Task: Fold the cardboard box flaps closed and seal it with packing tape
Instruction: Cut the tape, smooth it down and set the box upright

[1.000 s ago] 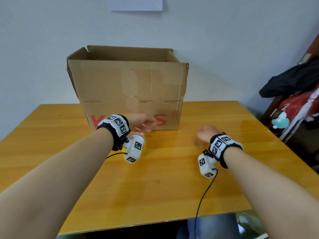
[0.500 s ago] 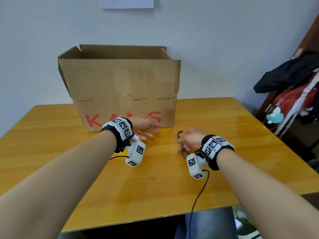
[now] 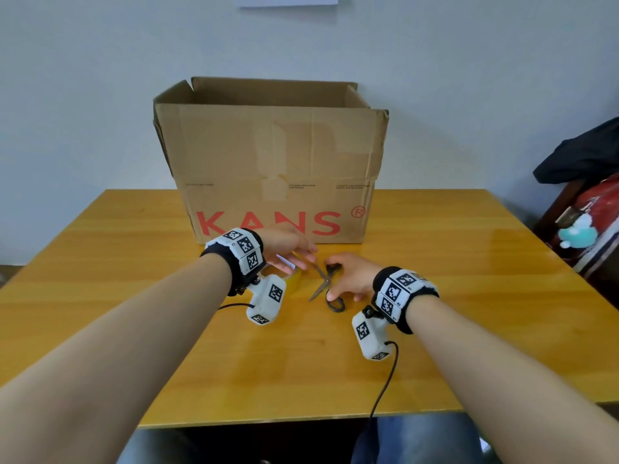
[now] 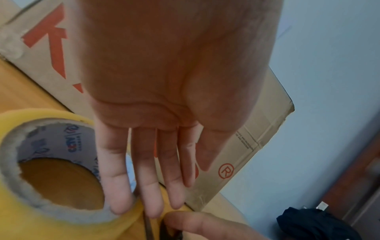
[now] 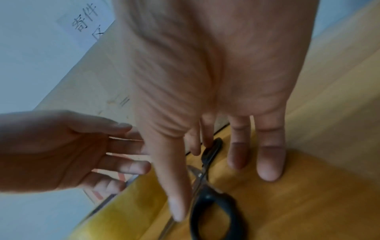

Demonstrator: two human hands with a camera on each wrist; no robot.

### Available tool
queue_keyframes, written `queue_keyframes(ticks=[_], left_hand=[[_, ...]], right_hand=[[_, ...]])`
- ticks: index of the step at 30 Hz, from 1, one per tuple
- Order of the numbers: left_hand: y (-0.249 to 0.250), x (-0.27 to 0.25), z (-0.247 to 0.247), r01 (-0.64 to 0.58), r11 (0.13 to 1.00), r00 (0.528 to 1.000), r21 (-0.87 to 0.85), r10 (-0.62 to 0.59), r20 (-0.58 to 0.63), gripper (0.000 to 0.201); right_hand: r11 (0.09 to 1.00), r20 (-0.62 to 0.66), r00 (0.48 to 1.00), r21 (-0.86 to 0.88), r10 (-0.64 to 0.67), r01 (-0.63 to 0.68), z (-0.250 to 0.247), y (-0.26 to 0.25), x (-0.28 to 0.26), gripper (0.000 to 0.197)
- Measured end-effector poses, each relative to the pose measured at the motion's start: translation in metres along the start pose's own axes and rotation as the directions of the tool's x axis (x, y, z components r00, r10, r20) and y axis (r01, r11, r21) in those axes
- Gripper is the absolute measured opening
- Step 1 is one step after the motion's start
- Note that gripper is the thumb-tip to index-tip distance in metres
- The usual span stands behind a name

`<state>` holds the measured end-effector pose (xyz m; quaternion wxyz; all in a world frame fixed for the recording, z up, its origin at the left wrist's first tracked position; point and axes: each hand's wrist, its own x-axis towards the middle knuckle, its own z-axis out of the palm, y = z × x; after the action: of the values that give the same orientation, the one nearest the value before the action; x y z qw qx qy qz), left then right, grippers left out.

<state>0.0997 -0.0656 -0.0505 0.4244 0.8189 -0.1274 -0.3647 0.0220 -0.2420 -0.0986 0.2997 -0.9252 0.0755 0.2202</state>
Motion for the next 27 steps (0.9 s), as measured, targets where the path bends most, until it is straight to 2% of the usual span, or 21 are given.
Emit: queue_keyframes(ticks=[5,9,13,15,18,22,27], left_hand=[[-0.007,0.003,-0.003,-0.025,0.998,1.0,-0.049,0.025,-0.003,0.023],[-0.009,-0.003,-0.012,-0.041,0.995,0.997,-0.086,0.036,-0.061,0.02],[-0.013,-0.012,-0.021,0.035,0.996,0.998,-0.083,-0.039,-0.047,0.022],[-0.018,-0.015,-0.022,0.068,0.993,0.997,-0.094,-0.07,-0.016,0.024],[-0.022,-0.018,-0.021,0.061,0.996,0.997,-0.059,-0.063,-0.034,0.023],[-0.024,-0.019,-0.018,0.06,0.994,0.997,-0.092,-0.065,-0.046,0.021],[-0.029,-0.024,-0.016,0.076,0.996,0.993,-0.043,-0.08,-0.09,0.02]], right_hand=[[0.995,-0.104,0.992,-0.068,0.068,-0.075,0.0,0.002,-0.001,0.078],[0.991,-0.089,0.993,-0.094,0.084,-0.092,-0.004,-0.003,-0.006,0.072],[0.975,-0.094,0.985,-0.152,0.147,-0.16,-0.011,-0.004,-0.011,0.046],[0.972,-0.122,0.975,-0.118,0.188,-0.203,-0.01,-0.005,-0.014,0.037],[0.976,-0.114,0.97,0.031,0.217,-0.215,-0.001,-0.011,-0.012,0.038],[0.975,-0.064,0.982,0.142,0.18,-0.169,0.016,-0.024,-0.009,0.038],[0.979,-0.014,0.986,0.124,0.167,-0.164,0.016,-0.033,-0.009,0.033]])
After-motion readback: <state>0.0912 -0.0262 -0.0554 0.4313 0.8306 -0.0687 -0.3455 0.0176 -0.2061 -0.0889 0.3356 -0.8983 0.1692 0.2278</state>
